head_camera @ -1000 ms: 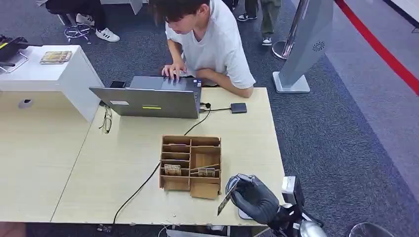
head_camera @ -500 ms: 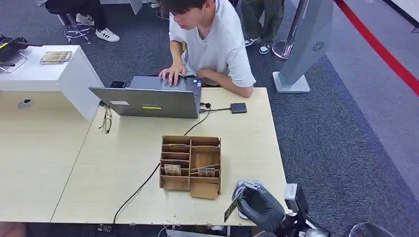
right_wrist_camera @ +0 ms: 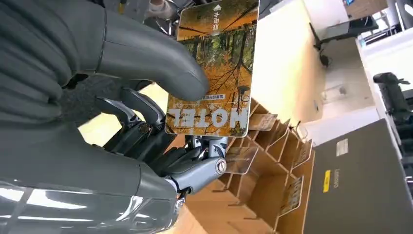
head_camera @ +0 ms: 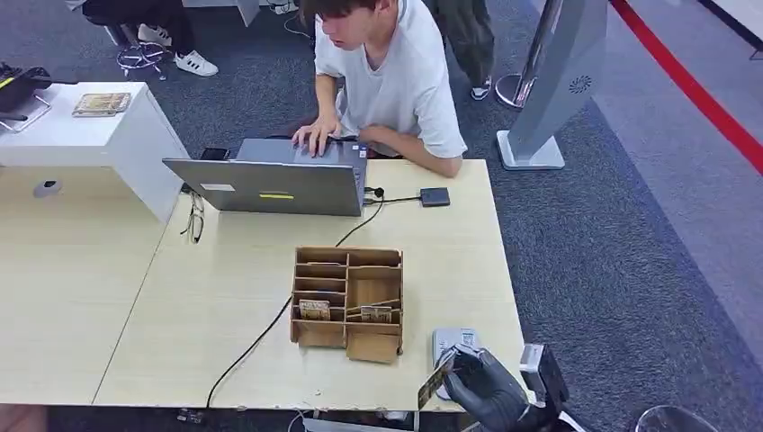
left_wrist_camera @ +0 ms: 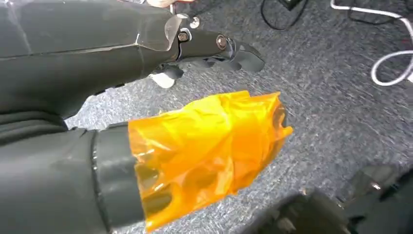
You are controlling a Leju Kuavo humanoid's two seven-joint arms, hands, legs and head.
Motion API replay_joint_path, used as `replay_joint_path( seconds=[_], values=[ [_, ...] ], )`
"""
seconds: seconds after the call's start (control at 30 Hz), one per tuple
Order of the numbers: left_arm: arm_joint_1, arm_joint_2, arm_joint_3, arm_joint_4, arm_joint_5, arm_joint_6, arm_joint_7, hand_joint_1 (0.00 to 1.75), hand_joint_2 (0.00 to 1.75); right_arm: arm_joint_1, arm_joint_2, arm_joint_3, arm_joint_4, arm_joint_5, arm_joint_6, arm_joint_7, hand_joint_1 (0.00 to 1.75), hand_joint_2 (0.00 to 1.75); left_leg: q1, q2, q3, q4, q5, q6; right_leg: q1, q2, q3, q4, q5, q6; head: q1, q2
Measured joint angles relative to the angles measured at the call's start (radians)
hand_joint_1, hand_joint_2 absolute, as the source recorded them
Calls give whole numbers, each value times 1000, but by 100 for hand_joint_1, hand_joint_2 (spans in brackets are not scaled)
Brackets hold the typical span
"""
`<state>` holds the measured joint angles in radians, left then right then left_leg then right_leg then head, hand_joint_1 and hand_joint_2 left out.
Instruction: Pass the card to the sensor for recognition and then transmit it.
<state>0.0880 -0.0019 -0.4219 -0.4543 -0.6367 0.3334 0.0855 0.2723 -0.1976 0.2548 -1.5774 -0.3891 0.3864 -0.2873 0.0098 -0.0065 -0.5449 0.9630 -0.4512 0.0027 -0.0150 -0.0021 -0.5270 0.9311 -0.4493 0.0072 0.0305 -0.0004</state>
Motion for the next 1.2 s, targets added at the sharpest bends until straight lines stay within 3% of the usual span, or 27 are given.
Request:
replay_joint_path(
  seconds=[0.43, 0.93, 1.2],
  values=[
    [-2, -6, -49, 0, 40, 10, 12, 0, 0, 32, -8, -25, -14, 22, -11, -5, 175, 175, 0, 0, 0, 0, 0, 0, 0, 0, 0, 0, 0, 0, 0, 0],
    [-6, 36, -103, 0, 111, -5, -3, 0, 0, 3, -28, -27, -53, 164, -128, 59, 175, 175, 0, 0, 0, 0, 0, 0, 0, 0, 0, 0, 0, 0, 0, 0],
    [-6, 42, -130, 0, 143, 6, 11, 0, 0, -11, -41, -24, -67, 305, -224, 105, 175, 175, 0, 0, 0, 0, 0, 0, 0, 0, 0, 0, 0, 0, 0, 0]
  ],
)
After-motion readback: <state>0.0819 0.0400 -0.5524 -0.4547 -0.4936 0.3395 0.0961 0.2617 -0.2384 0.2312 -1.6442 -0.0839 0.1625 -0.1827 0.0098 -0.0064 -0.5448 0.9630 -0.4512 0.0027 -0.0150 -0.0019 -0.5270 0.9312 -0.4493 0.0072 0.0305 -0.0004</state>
